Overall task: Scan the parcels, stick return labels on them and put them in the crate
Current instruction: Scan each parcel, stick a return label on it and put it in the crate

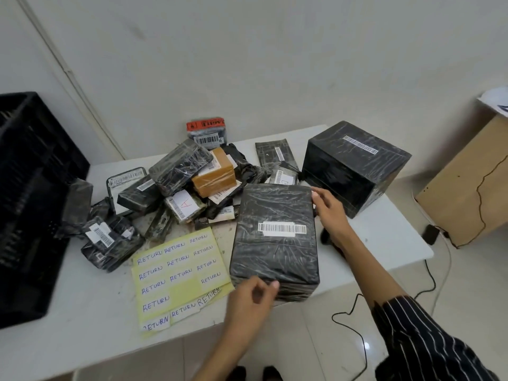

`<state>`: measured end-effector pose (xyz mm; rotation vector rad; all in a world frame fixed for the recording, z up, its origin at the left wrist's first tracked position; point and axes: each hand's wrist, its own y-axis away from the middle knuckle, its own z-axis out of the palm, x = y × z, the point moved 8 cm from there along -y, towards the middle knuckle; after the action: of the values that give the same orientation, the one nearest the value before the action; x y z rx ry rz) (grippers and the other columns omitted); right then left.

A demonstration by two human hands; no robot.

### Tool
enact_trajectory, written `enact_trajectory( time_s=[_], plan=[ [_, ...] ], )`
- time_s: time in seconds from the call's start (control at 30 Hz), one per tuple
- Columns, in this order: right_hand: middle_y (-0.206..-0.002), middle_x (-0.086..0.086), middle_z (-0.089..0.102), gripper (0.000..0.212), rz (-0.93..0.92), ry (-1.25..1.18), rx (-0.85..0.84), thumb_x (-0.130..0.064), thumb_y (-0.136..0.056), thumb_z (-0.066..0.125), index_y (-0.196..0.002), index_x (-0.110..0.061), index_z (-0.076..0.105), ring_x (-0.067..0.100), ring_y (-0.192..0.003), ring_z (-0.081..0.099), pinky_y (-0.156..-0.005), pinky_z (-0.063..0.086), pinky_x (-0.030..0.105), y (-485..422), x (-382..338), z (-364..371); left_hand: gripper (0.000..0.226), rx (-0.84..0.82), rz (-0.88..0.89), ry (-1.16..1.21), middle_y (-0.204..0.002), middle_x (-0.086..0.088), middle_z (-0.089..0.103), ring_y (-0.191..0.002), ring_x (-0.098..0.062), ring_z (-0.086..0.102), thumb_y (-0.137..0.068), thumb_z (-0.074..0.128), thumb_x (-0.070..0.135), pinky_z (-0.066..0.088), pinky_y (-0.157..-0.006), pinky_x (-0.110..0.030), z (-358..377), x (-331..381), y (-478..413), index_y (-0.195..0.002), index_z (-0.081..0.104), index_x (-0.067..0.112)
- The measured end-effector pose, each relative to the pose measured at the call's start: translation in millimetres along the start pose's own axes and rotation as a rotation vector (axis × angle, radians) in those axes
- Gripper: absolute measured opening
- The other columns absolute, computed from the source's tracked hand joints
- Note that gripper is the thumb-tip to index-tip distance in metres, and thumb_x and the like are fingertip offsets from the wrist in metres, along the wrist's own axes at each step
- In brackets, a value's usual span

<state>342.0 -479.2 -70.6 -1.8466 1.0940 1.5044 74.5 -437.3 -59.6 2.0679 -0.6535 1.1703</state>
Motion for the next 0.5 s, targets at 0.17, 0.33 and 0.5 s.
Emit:
enact_trajectory(
  time_s=[0.17,0.33,0.5],
  plan=[
    [-0.107,0.023,0.052,0.026,0.097,0.817,0.328,-0.014,-0.088,0.056,-0.107,0.004,0.053,0.04,-0.099,0.048,-0.077,0.037,0.044,30.0,63.4,-46.7,0.026,0.365,0.195,-0.107,-0.067,0.006,0.052,-0.059,-0.004,0.044,-0.085,0.064,0.036,0.035,-0.056,-0.016,-76.7,24.6,-20.2,-0.071,0.049,0.019],
    [-0.116,0.021,0.05,0.041,0.32,1.077,0.206,-0.016,-0.083,0.057,-0.119,0.0,0.044,0.038,-0.104,0.047,-0.083,0.034,0.041,46.2,109.6,-44.0,0.078,0.119,-0.013,-0.162,-0.135,0.004,0.04,-0.122,-0.017,0.043,-0.073,0.066,0.058,0.04,-0.1,-0.036,-63.7,2.5,-74.4,-0.135,0.032,0.024],
    [-0.109,0.017,0.056,0.038,0.365,0.807,0.123,-0.027,-0.087,0.061,-0.111,-0.002,0.044,0.036,-0.099,0.054,-0.074,0.042,0.04,48.1,111.0,-44.1,0.102,-0.065,-0.124,-0.083,-0.15,0.001,0.032,-0.133,-0.022,0.038,-0.064,0.061,0.07,0.038,-0.107,-0.043,-39.2,-13.9,-93.5,-0.147,0.019,0.028]
  ],
)
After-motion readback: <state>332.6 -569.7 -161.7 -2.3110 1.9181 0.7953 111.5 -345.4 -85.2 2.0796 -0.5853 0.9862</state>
